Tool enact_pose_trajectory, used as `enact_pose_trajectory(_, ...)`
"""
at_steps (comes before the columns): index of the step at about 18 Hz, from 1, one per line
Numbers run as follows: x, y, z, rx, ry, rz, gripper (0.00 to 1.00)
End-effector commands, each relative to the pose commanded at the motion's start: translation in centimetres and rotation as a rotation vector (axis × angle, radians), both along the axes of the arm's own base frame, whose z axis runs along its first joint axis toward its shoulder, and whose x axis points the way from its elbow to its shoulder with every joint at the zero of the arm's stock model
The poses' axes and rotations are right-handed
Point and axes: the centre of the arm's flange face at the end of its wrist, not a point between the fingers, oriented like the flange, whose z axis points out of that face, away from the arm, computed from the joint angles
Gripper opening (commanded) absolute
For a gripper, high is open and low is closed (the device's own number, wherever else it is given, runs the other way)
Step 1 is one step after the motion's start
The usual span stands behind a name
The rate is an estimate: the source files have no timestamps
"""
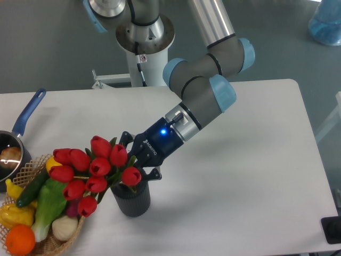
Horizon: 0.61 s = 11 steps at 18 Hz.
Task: Insert the flowers into the vase
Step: 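Lift and tilt the tulips upright above the vase opening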
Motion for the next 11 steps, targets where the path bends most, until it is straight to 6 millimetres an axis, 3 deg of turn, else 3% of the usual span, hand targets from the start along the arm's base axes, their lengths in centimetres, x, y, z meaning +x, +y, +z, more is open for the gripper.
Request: enact_pose_trajectory(11,-0.6,-1.4,-1.9,-0.005,-0.002,0.014,0.24)
